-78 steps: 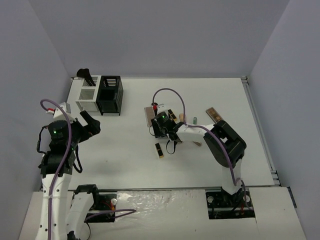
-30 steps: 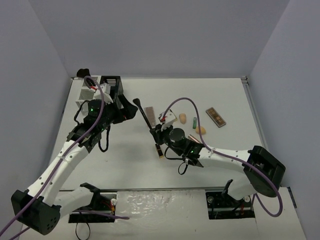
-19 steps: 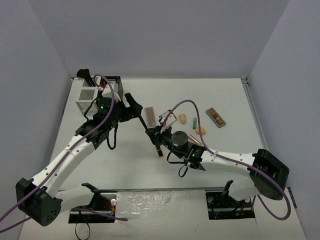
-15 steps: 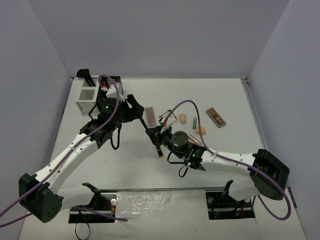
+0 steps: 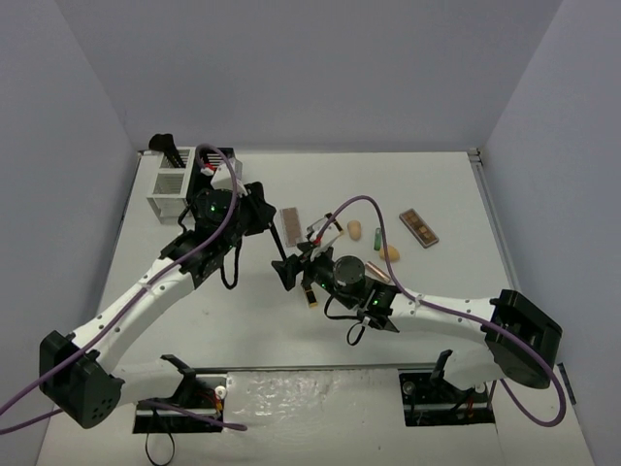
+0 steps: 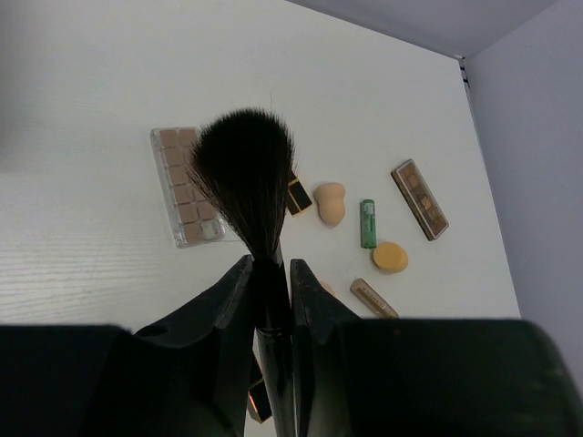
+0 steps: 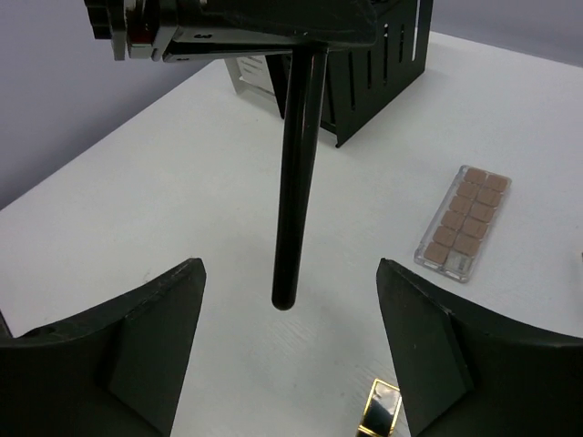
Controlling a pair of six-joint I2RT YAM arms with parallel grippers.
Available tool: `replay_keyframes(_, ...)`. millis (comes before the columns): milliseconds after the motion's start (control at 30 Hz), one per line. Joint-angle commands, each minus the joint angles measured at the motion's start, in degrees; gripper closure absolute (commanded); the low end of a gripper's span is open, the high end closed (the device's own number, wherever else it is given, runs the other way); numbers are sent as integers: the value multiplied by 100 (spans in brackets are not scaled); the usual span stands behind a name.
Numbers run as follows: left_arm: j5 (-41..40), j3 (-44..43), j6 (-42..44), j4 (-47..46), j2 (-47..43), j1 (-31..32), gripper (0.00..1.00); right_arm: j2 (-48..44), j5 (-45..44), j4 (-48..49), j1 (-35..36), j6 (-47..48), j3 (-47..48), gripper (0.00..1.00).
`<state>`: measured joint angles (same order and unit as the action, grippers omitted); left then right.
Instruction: Organize the makeup
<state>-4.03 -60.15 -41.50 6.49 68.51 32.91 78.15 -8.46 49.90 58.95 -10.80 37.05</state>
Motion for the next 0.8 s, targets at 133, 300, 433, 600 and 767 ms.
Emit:
replay_keyframes(133, -1298, -584, 1165, -324, -286, -239, 100, -413, -295, -239, -162, 245, 215, 2)
replay_keyframes(300, -1584, -885, 1701, -982, 24, -1142, 100, -671, -16, -837, -684, 212, 195, 0)
replay_keyframes(433, -1697, -1191, 2084, -1745, 510, -2103, 100, -845, 221, -930, -985, 180, 17, 0)
replay_keyframes(600, -1559, -1646, 2303, -2639, 1464, -2952, 100, -802, 310, -973, -1060, 341, -74, 0)
replay_keyframes(767, -1412, -2383, 2571, -3458, 2468, -3514, 100, -543, 540, -849, -1160, 368, -76, 0)
